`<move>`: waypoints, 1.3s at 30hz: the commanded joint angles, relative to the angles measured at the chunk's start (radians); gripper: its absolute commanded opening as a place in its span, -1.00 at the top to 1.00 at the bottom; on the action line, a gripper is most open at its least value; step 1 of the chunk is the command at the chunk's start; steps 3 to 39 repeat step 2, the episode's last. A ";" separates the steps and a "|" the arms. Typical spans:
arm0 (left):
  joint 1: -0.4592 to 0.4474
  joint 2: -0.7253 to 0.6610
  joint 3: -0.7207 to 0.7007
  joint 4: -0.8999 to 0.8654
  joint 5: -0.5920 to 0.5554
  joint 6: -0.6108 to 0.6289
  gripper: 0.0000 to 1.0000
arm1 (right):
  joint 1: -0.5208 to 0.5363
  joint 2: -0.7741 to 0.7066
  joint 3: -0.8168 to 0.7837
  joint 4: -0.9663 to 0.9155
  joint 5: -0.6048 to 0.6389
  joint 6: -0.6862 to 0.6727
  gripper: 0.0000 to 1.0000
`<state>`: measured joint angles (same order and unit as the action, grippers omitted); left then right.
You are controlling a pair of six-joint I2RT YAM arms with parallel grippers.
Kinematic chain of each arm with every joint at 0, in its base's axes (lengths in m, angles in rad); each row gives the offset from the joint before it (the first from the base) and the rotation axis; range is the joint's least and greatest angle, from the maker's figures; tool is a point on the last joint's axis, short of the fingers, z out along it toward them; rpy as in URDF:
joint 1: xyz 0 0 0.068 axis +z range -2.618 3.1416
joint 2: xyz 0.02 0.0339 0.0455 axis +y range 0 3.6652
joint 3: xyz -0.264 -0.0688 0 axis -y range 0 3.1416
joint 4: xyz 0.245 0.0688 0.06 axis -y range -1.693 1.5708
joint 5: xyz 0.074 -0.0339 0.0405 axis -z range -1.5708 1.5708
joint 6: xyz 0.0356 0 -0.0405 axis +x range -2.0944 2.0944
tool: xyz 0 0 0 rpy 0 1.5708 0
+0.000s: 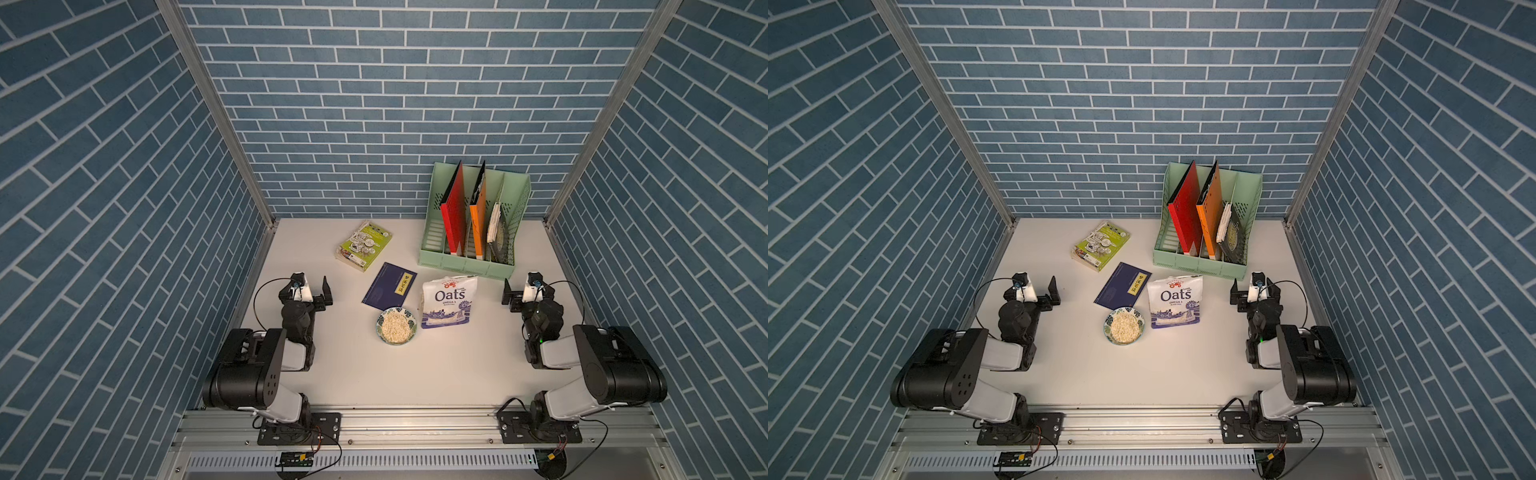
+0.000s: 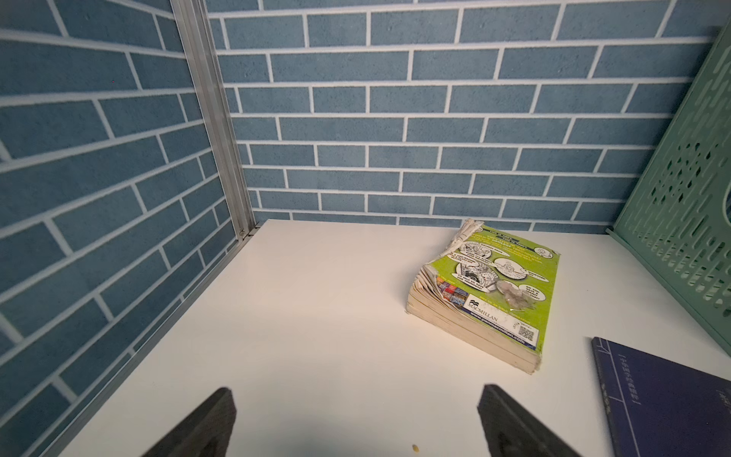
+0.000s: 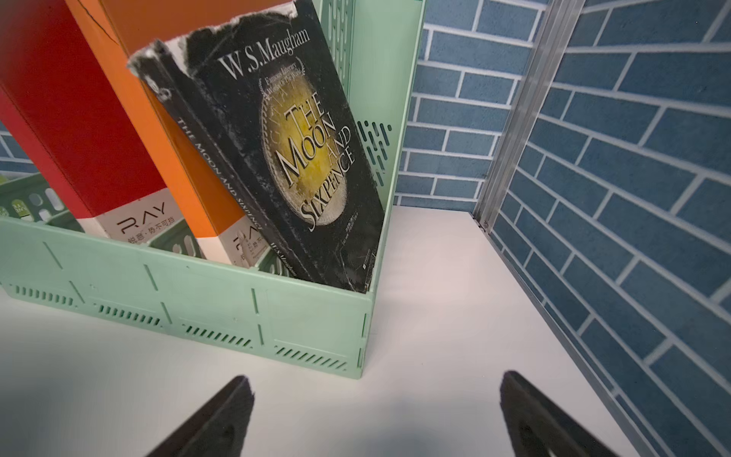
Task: Pour the oats into the breakfast bowl
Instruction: Reset both arms
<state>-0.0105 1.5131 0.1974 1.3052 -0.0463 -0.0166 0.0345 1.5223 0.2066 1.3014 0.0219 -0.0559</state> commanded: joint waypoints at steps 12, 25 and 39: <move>0.004 0.001 0.005 -0.006 0.014 -0.002 -0.99 | -0.001 0.006 0.002 -0.003 -0.005 0.027 -0.99; 0.004 0.001 0.005 -0.006 0.014 -0.002 -0.99 | -0.001 0.006 0.002 -0.003 -0.005 0.027 -0.99; 0.004 0.001 0.005 -0.006 0.014 -0.002 -0.99 | -0.001 0.006 0.002 -0.003 -0.005 0.027 -0.99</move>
